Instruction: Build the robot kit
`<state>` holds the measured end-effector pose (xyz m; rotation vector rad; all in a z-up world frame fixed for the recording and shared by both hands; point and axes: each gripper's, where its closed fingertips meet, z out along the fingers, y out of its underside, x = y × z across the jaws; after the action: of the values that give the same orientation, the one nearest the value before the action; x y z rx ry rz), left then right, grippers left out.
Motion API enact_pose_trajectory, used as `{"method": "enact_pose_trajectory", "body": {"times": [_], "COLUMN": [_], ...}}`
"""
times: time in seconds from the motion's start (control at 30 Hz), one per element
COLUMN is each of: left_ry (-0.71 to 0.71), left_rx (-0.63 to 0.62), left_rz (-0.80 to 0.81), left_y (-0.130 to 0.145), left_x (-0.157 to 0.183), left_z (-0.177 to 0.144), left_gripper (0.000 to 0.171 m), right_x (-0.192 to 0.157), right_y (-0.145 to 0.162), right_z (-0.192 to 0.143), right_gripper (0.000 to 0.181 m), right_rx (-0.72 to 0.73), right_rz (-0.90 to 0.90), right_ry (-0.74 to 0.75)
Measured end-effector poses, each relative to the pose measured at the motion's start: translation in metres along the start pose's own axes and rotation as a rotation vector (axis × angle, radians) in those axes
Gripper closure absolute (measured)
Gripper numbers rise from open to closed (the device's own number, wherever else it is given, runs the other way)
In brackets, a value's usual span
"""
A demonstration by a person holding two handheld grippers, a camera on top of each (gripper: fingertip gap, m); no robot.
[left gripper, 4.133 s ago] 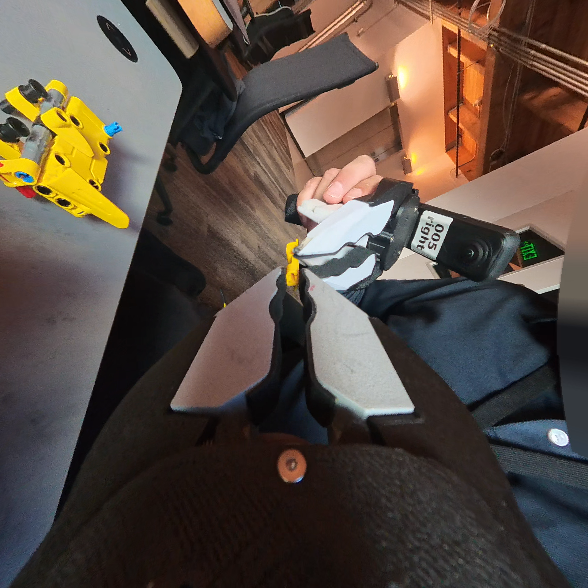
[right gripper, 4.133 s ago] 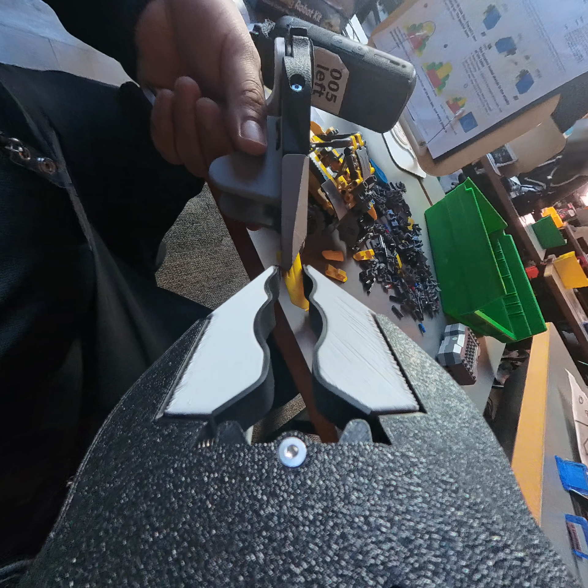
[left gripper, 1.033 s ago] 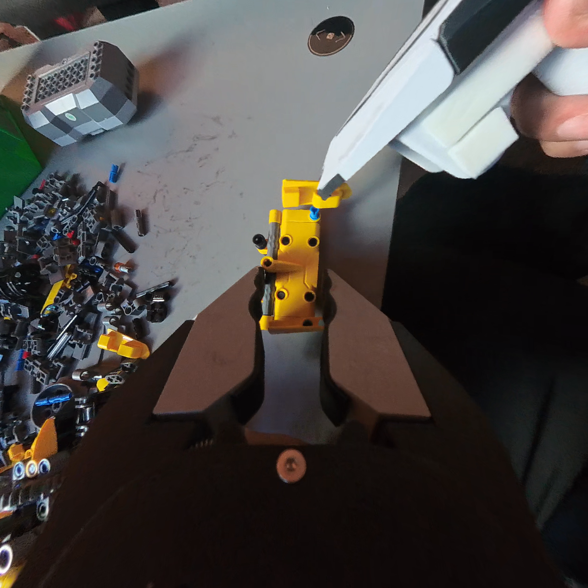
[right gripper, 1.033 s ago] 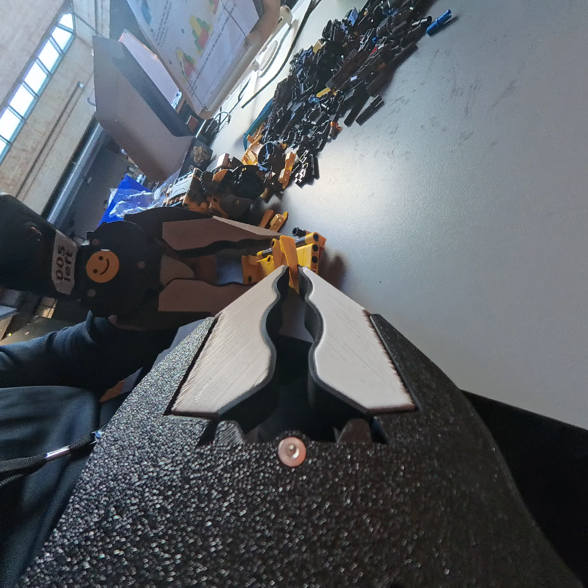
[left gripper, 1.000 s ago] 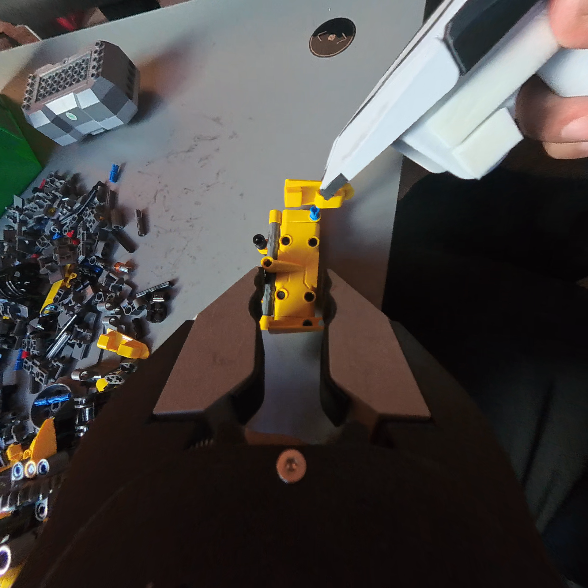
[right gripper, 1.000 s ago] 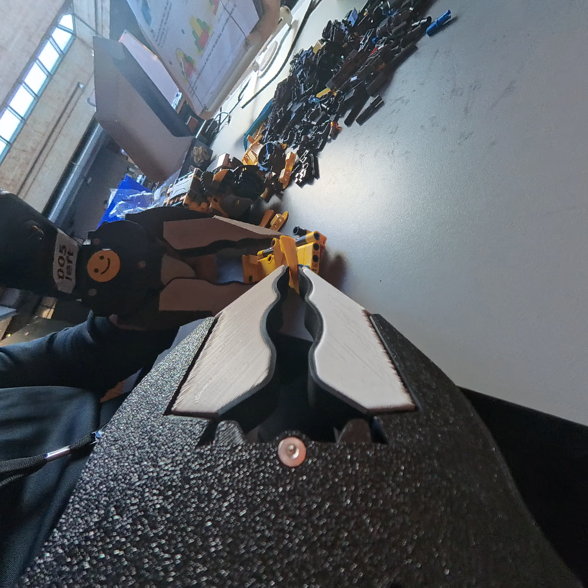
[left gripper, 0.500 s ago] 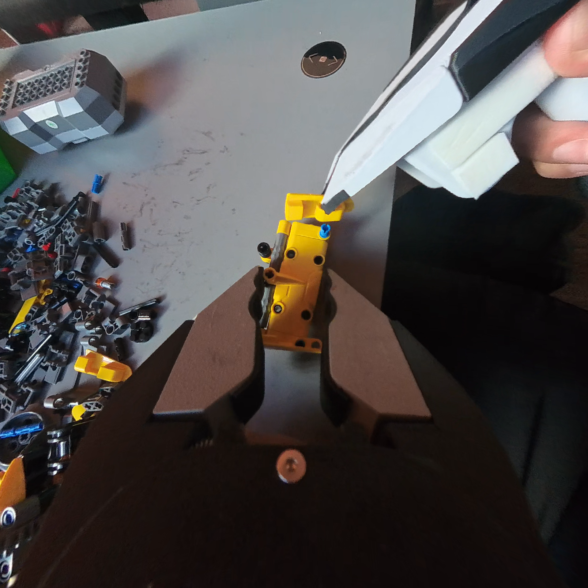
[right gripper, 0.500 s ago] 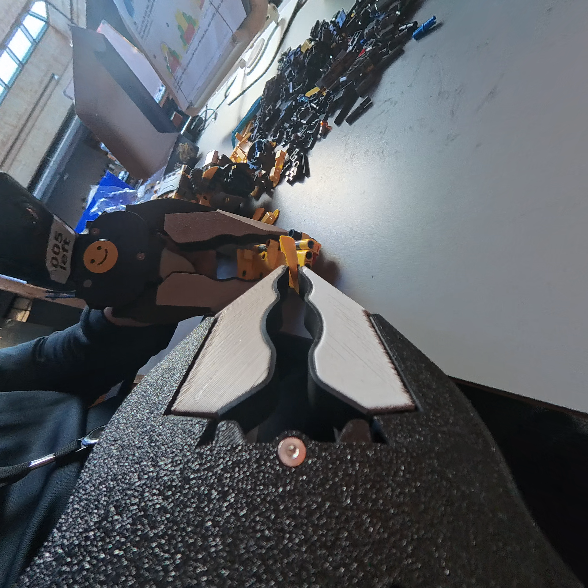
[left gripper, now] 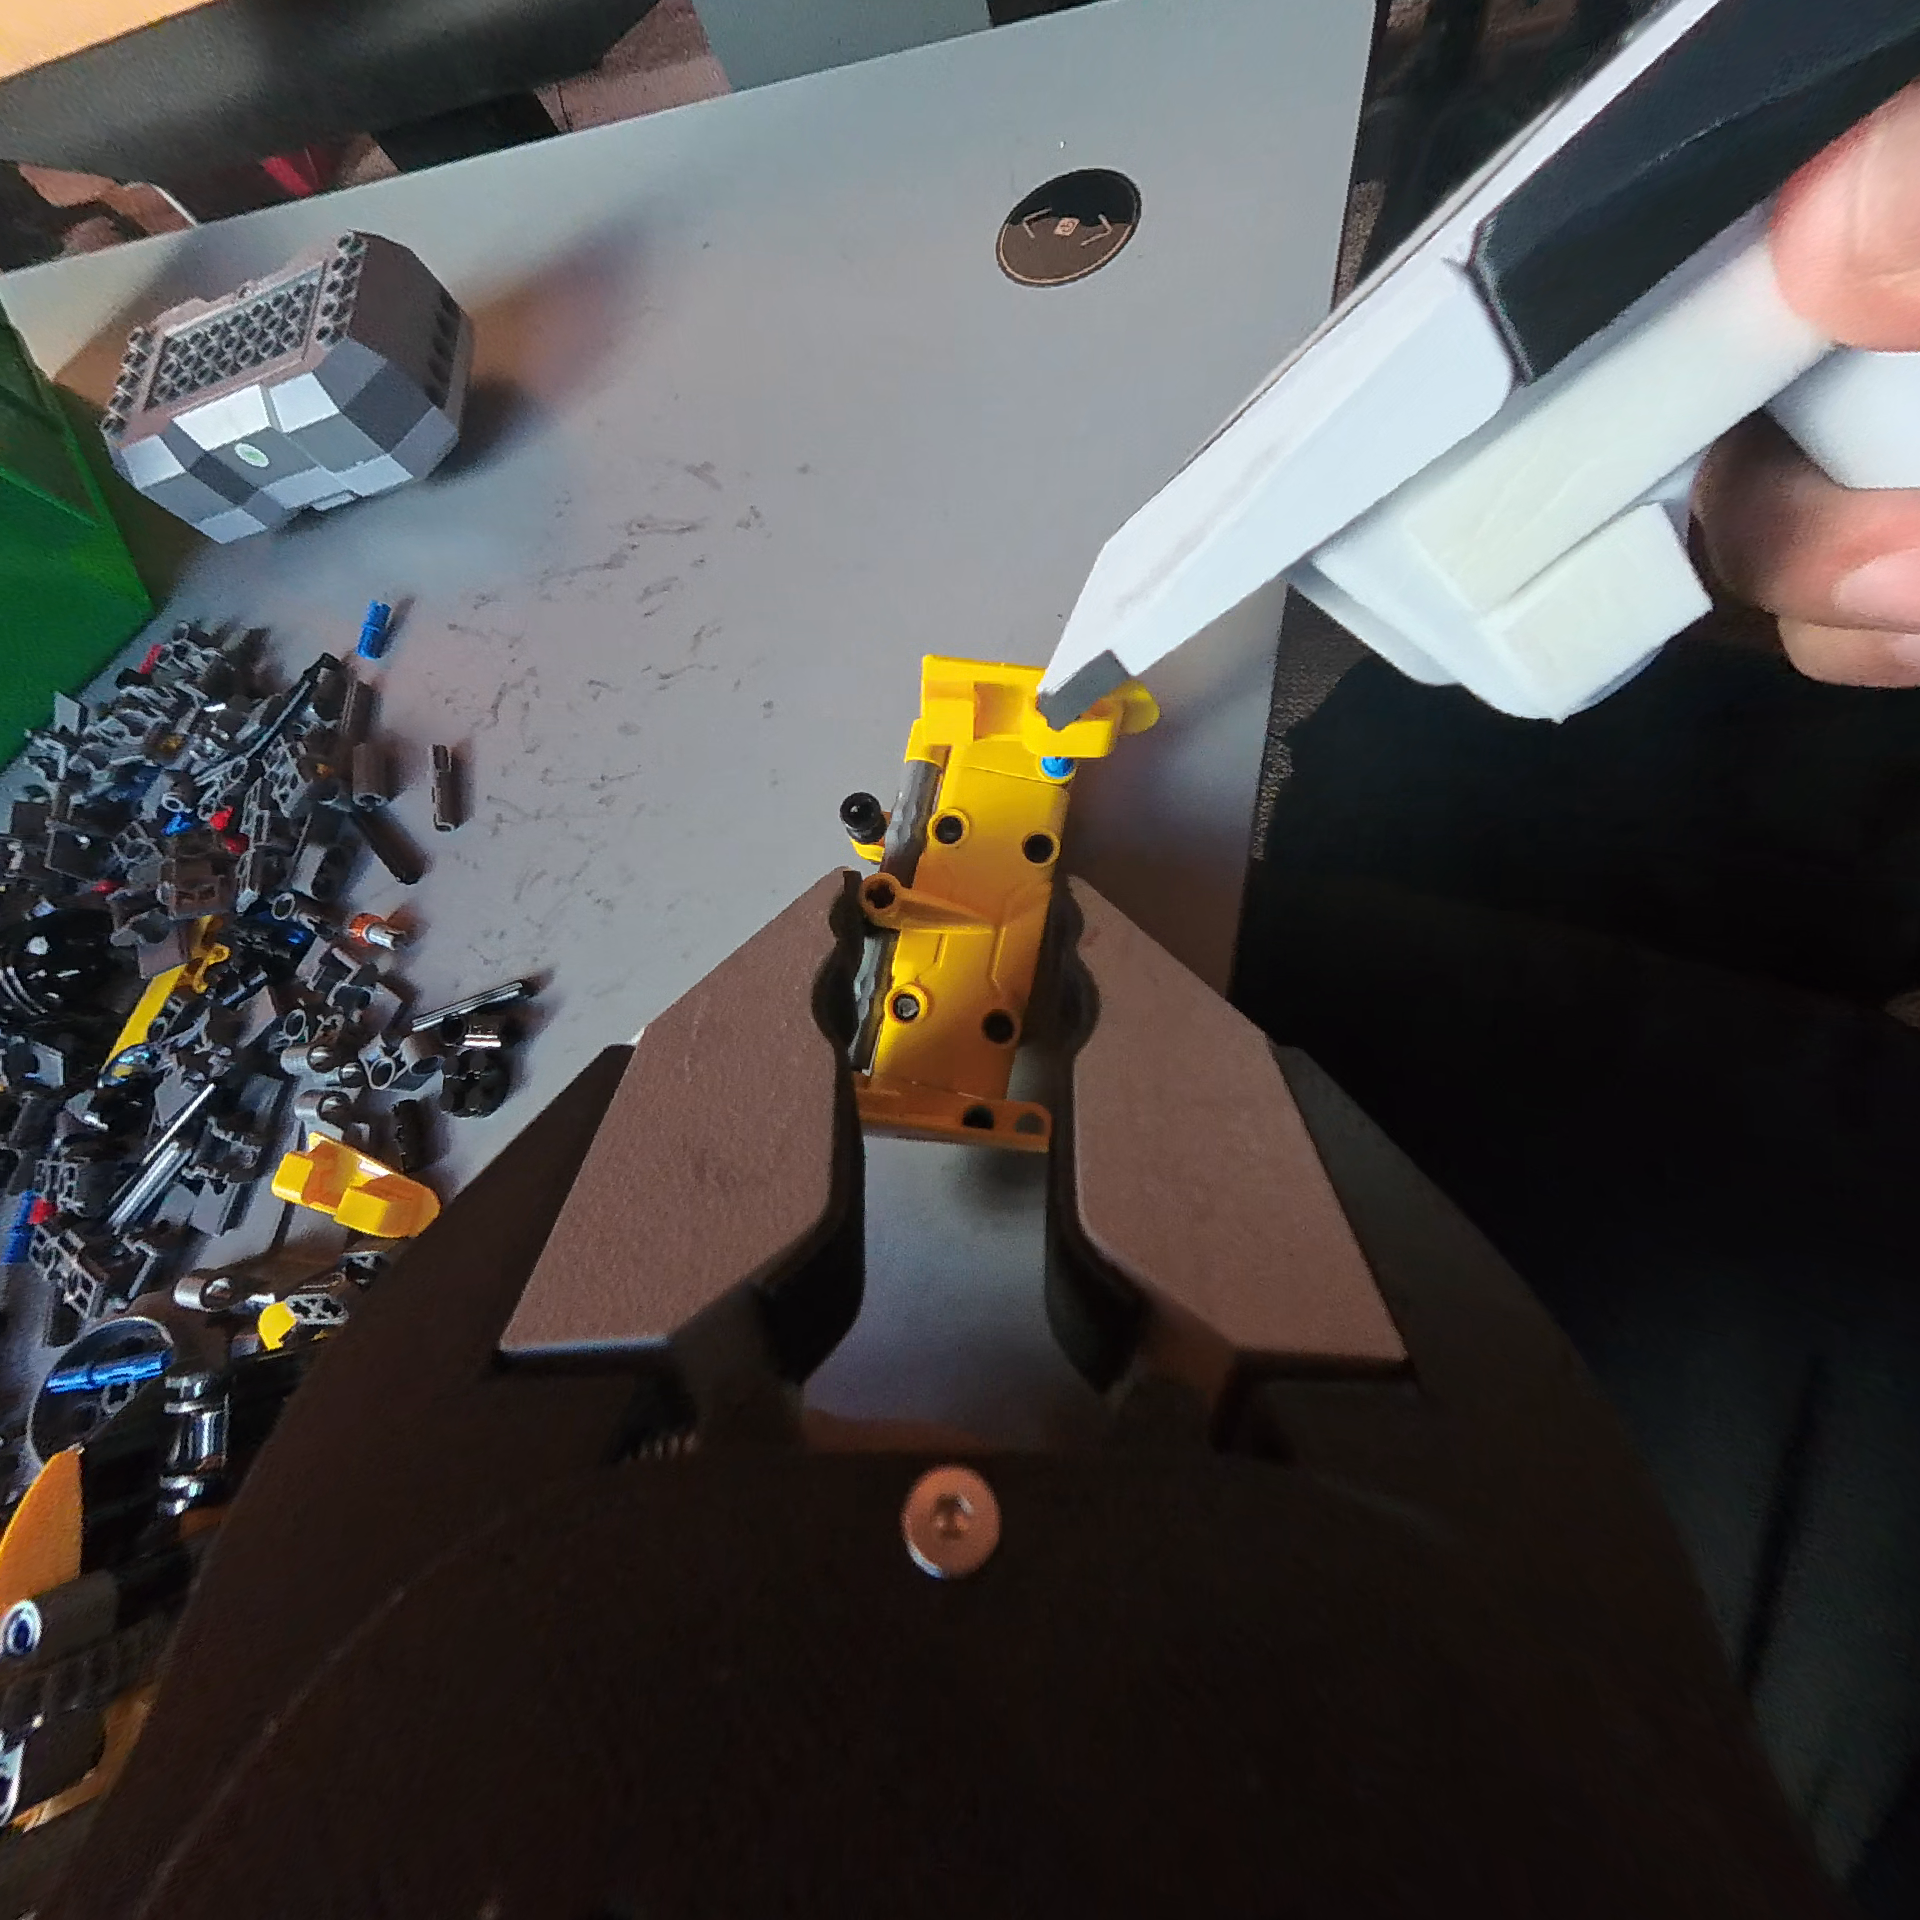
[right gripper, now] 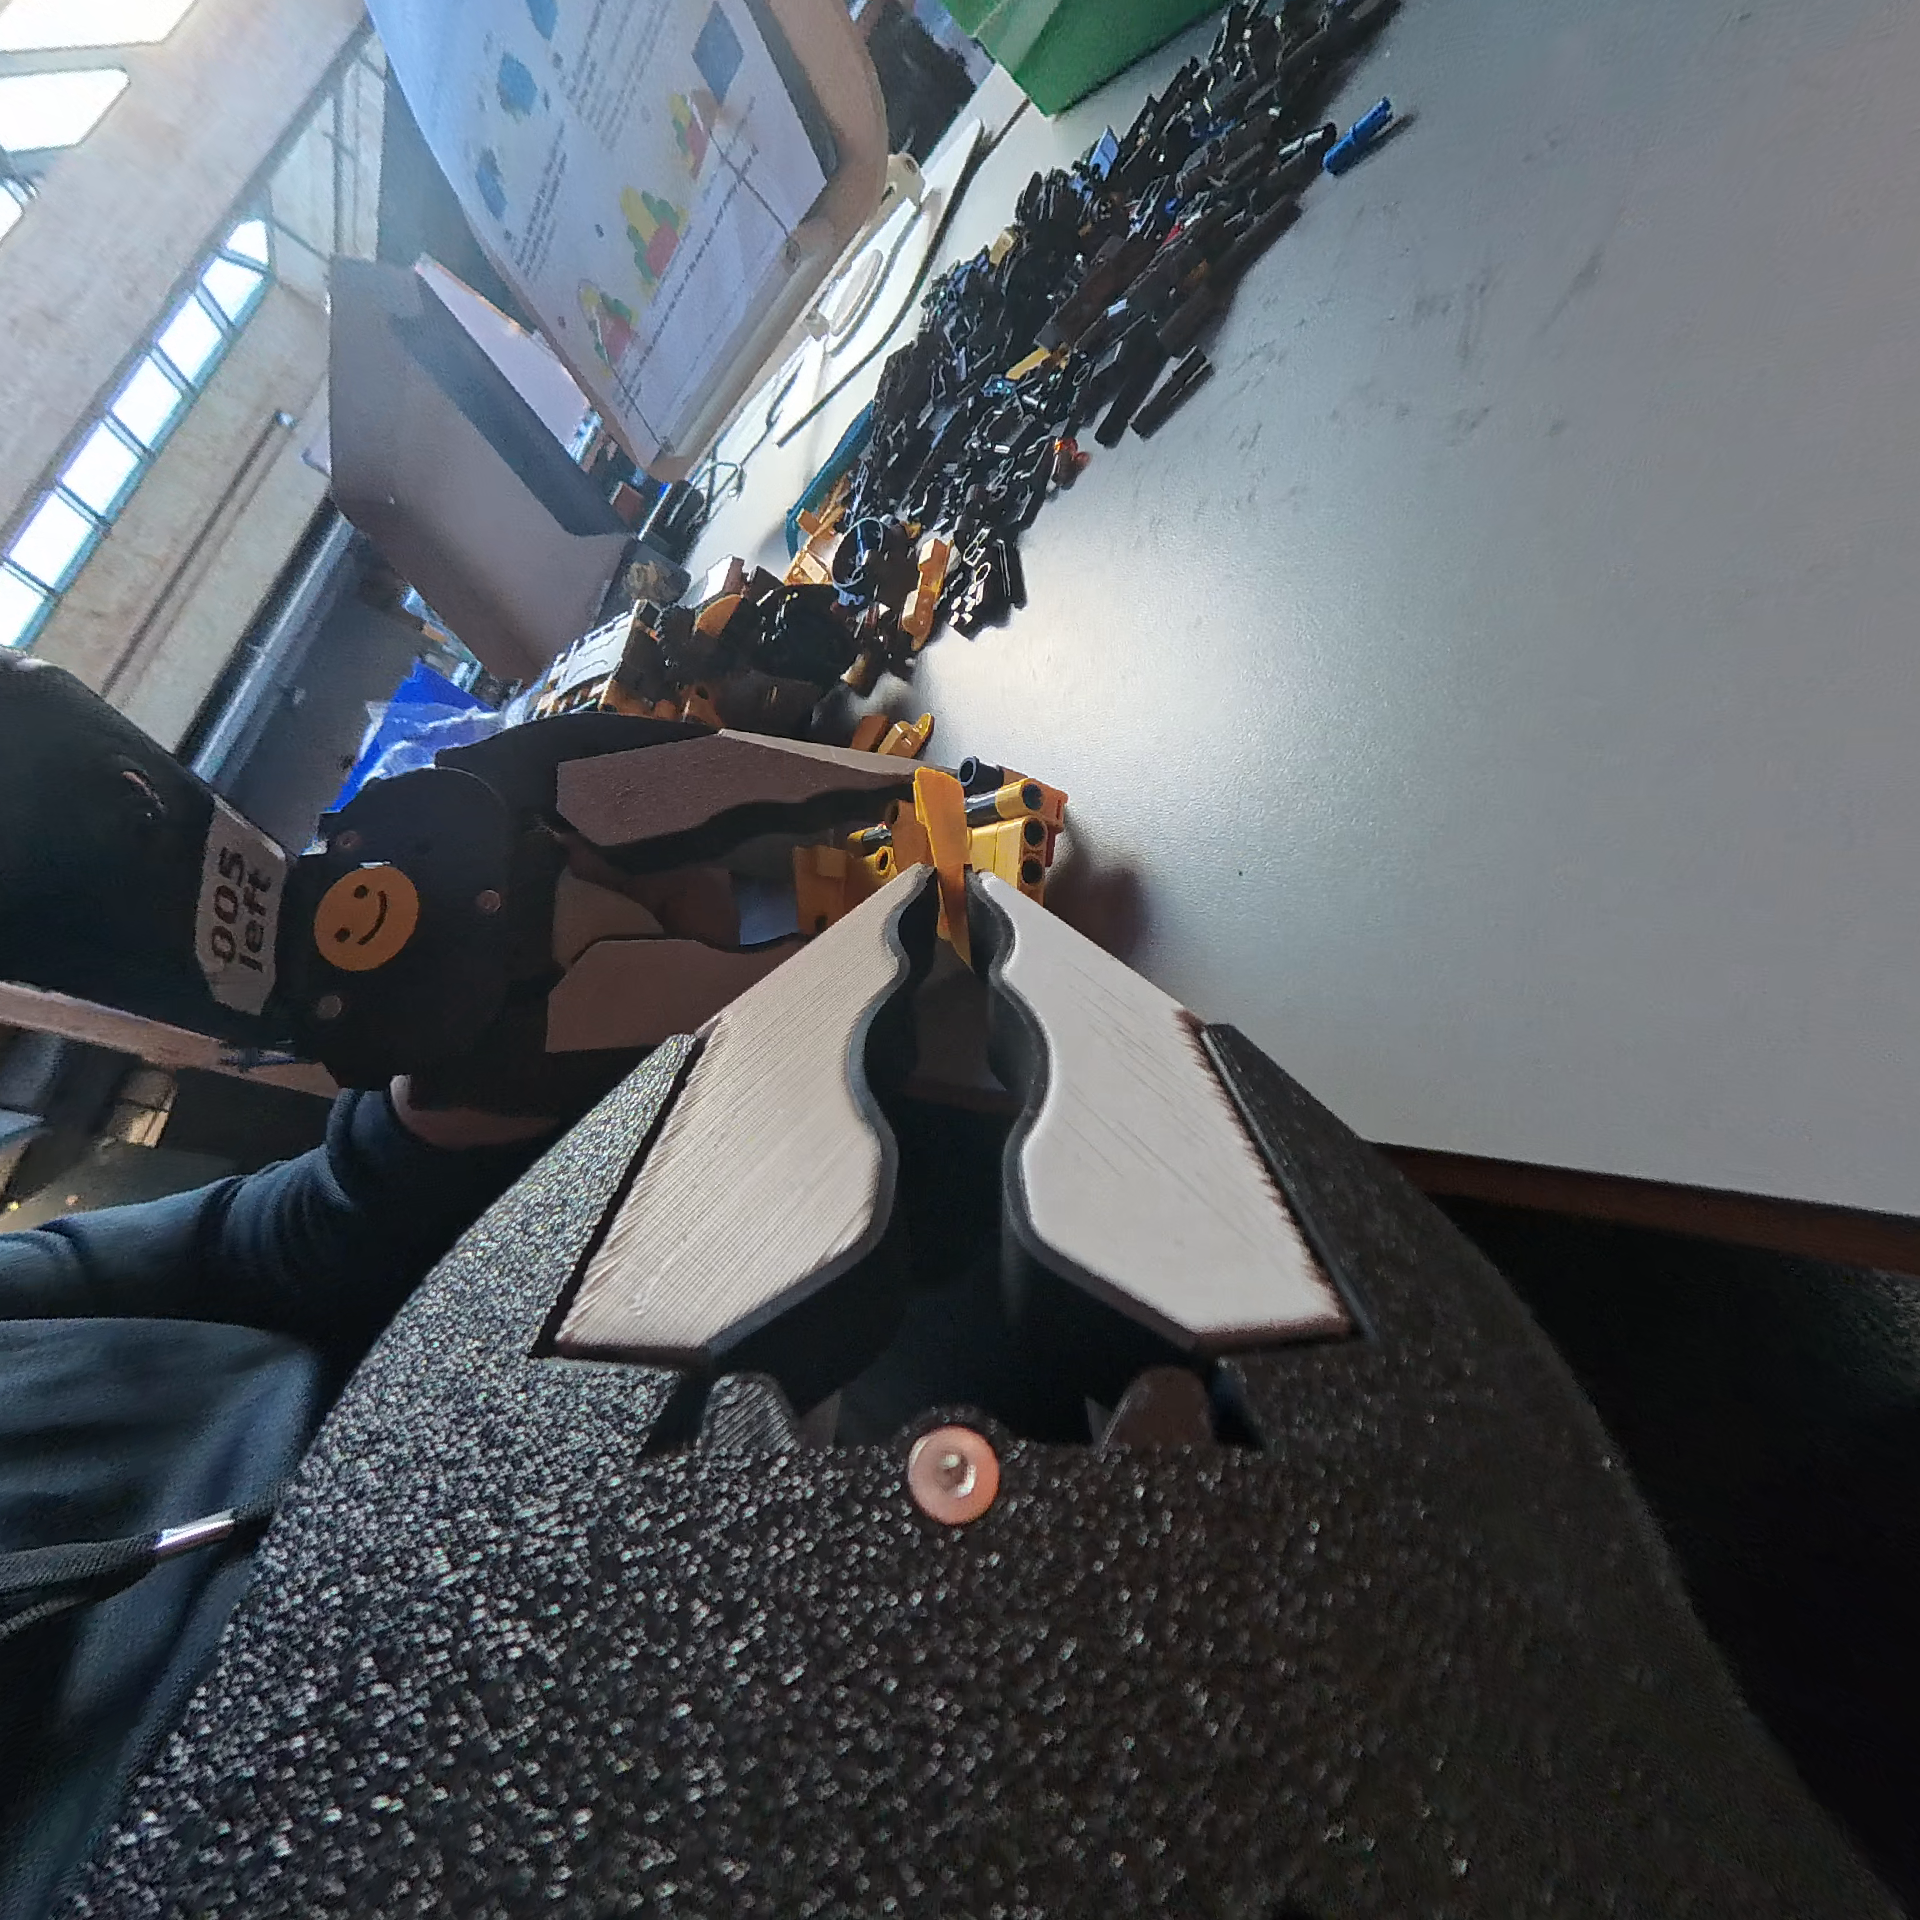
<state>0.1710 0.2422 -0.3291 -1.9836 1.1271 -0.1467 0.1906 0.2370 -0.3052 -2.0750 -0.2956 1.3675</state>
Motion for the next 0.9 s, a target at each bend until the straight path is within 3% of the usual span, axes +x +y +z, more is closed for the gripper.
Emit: {"method": "enact_pose_trajectory", "body": {"times": [0.4, 0.73, 0.8, 0.9], "left_ry": [-0.002, -0.029, -0.036, -0.027], "left_rx": [-0.011, -0.013, -0.015, -0.015], "left_rz": [-0.041, -0.034, -0.036, -0.044], "left_y": [-0.0002, -0.0011, -0.0011, -0.0008], "left_x": [-0.0006, -0.0007, -0.0012, -0.0008], "left_z": [0.0015, 0.0017, 0.0017, 0.0019], "left_gripper": [0.139, 0.139, 0.139, 0.139], "right_x": [0.0039, 0.0051, 0.0052, 0.0026], "right_y": [0.0012, 0.0003, 0.0004, 0.0069], "right_z": [-0.0011, 0.0009, 0.0011, 0.0031], "right_gripper": [0.176, 0.176, 0.176, 0.178], "right_rx": [0.009, -0.057, -0.016, 0.036], "right_rz": [-0.076, -0.431, -0.401, -0.161], "right_ry": [0.137, 0.435, 0.435, 0.292]}}
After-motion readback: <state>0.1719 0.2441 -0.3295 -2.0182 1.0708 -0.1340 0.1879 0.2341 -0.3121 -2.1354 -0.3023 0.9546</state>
